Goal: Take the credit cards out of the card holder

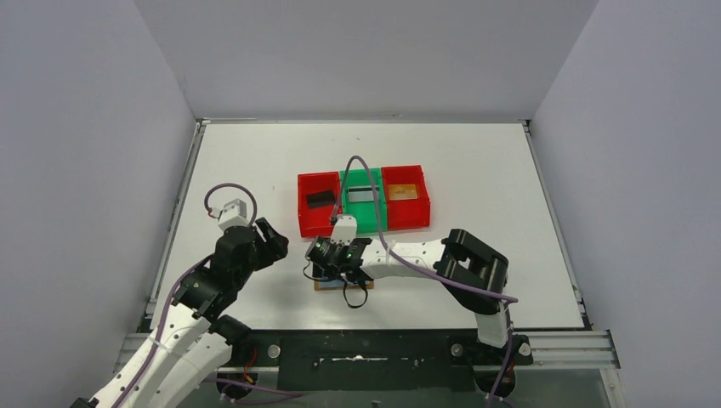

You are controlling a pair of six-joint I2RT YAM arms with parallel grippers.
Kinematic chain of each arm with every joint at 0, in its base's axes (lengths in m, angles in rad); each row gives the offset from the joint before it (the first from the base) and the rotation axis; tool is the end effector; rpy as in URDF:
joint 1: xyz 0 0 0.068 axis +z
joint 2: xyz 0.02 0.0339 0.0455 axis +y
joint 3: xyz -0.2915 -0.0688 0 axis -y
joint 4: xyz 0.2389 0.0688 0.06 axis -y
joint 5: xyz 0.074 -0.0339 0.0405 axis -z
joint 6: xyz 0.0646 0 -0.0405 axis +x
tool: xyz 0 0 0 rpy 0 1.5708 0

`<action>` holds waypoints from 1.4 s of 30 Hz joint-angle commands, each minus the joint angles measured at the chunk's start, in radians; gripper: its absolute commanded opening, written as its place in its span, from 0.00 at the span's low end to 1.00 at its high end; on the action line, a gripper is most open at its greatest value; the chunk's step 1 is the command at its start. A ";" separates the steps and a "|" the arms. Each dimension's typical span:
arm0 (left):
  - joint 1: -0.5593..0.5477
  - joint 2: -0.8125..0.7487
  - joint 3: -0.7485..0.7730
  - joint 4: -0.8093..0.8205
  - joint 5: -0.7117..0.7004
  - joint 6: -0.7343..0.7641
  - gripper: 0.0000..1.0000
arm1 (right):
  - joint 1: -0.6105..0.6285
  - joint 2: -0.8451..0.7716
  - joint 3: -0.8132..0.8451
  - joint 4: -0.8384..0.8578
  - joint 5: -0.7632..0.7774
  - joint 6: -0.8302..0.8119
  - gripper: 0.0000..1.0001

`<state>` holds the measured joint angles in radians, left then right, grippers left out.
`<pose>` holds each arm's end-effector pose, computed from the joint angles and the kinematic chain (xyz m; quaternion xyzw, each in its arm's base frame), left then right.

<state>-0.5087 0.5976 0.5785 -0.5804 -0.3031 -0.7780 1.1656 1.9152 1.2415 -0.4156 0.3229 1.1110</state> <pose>0.1238 -0.0470 0.2564 -0.1872 0.8569 -0.1700 0.4493 0.1786 0.3643 0.1658 0.0121 0.9592 0.1482 0.2404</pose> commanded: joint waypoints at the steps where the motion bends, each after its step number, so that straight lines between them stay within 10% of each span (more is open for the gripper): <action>1: 0.000 -0.008 0.010 0.047 -0.007 0.005 0.58 | 0.014 0.074 0.042 -0.131 0.049 0.009 0.69; 18: -0.001 -0.010 0.009 0.048 -0.004 0.006 0.58 | 0.024 0.084 0.052 -0.155 0.068 0.018 0.48; 25: -0.001 0.006 0.008 0.062 0.033 0.016 0.58 | -0.032 -0.018 -0.119 0.098 -0.069 0.010 0.30; 42: -0.001 0.328 -0.099 0.496 0.658 -0.016 0.59 | -0.164 -0.153 -0.529 0.765 -0.366 0.119 0.28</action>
<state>-0.5087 0.8333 0.4812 -0.2665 0.1799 -0.7666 1.0069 1.7466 0.7494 0.2928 0.0013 1.1915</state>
